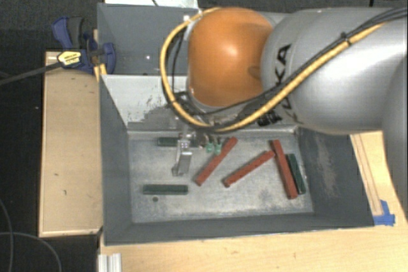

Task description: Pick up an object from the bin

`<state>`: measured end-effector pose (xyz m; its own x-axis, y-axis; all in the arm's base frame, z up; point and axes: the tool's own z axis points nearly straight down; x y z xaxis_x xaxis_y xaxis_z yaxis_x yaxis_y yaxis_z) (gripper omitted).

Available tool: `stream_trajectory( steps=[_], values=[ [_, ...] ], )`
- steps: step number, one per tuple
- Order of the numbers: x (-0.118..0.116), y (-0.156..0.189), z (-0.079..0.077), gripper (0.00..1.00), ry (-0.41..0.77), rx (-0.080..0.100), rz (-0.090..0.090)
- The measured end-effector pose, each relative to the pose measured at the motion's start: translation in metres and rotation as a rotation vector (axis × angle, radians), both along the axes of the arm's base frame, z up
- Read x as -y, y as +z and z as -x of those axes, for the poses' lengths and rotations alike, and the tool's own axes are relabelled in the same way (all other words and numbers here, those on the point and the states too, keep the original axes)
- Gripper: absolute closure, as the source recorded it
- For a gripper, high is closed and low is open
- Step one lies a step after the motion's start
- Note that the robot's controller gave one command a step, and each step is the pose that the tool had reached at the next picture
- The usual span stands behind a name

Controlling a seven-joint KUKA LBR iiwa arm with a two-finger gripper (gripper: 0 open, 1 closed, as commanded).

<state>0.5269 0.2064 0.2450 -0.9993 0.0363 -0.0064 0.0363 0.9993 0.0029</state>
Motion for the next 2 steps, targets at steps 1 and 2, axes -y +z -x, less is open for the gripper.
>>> stream_trajectory(
  steps=[1,2],
  values=[
    [0.007,-0.067,0.010,0.00,-0.010,-0.001,0.000],
    [-0.012,-0.135,0.033,0.00,-0.009,-0.002,0.000]
  ],
)
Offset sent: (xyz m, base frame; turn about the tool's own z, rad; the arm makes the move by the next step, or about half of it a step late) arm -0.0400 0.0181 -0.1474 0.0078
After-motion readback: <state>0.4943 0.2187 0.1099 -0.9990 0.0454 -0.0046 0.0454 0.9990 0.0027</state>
